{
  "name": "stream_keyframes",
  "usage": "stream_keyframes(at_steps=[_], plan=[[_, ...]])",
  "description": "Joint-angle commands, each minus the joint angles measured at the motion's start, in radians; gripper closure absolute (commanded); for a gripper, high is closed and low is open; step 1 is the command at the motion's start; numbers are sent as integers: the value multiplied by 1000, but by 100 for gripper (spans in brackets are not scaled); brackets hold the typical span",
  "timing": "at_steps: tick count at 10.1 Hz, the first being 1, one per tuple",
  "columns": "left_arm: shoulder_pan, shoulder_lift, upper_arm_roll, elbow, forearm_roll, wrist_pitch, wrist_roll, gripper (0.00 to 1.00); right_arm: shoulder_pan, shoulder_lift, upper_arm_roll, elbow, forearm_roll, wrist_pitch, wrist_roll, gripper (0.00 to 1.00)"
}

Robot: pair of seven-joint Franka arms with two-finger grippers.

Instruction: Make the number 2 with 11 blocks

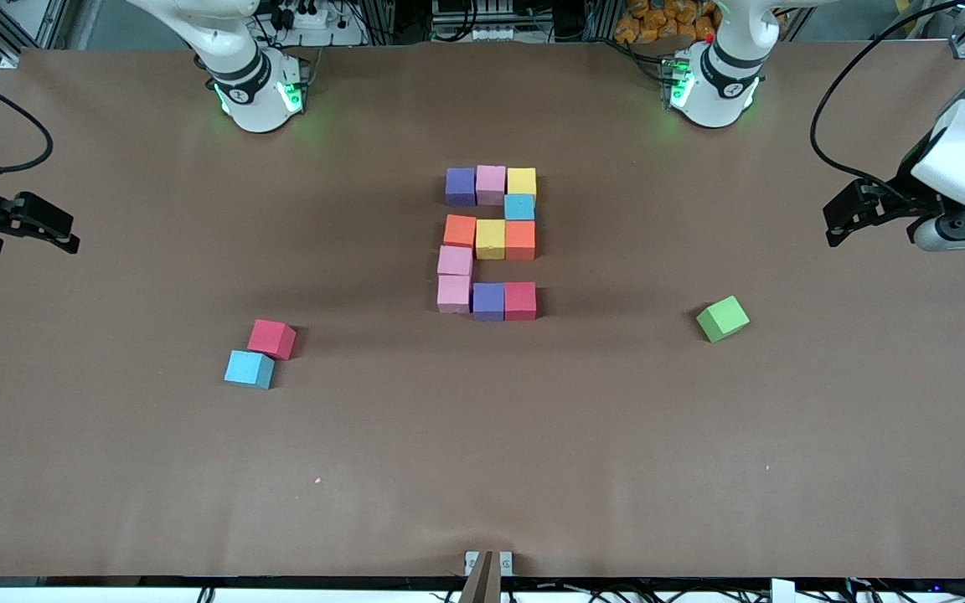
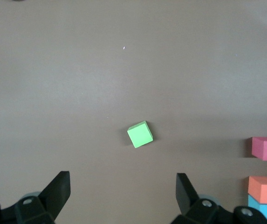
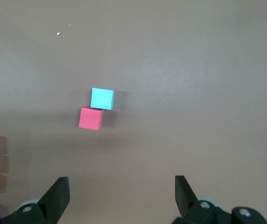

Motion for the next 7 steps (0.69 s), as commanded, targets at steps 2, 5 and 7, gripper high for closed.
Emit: stream_keyframes(at_steps=[2,5,7], plan=[[-11,-7,20,10,-30,-32,54,0,-12,6,7,12,2,-1,-5,0],[-11,-10,37,10,-79,-64,99,0,-13,8,7,12,4,4,-5,0],[-16,-10,49,10,-102,-64,87,0,-12,8,7,12,4,7,-5,0]])
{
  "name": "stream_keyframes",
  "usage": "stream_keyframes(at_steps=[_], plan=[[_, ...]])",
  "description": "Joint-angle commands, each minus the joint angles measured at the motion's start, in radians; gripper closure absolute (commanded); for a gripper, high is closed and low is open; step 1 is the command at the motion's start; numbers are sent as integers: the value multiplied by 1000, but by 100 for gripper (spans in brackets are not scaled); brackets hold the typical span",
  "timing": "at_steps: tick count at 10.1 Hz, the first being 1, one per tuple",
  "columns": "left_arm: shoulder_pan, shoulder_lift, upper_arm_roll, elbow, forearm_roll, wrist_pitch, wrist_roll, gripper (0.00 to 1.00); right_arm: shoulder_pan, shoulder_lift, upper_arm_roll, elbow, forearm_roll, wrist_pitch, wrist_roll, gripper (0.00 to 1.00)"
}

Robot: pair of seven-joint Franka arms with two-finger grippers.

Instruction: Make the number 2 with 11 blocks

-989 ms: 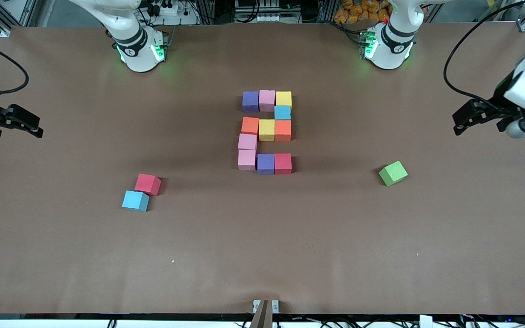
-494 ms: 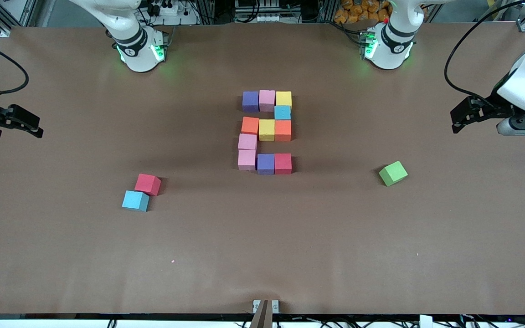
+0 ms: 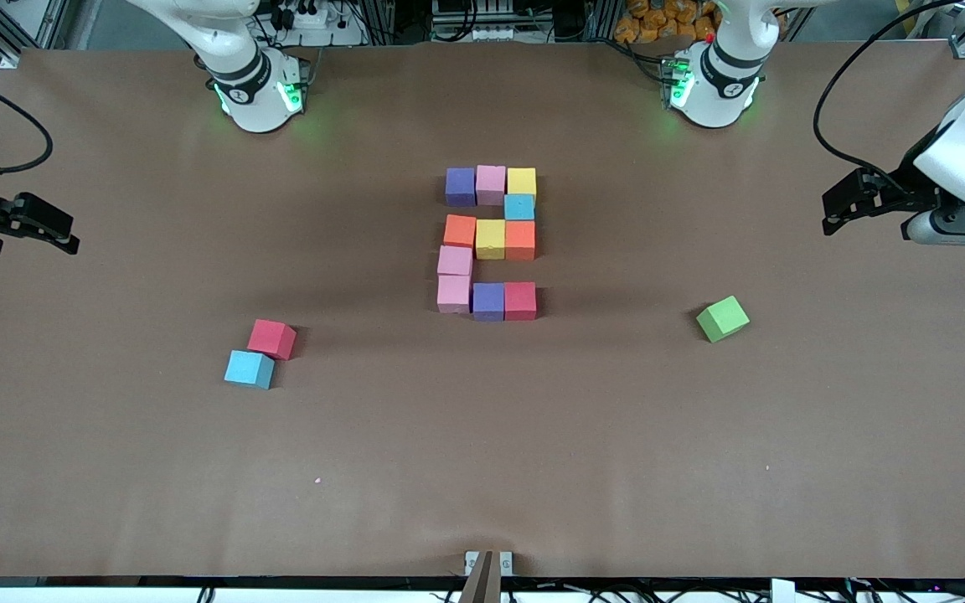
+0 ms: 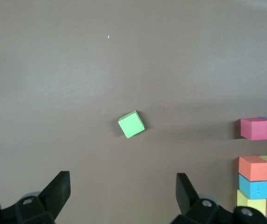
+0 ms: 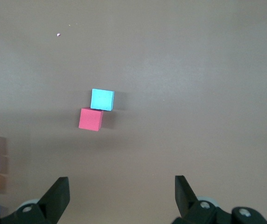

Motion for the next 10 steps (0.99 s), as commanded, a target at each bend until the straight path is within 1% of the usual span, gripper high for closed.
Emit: stream_keyframes(at_steps=[1,10], plan=[[-17,-7,19,9,-24,-22,10,0,-11,9,8,12,4,1,-5,0],[-18,-7,11,10,11,-22,-10,0,-13,7,4,13,4,-2,-17,0]])
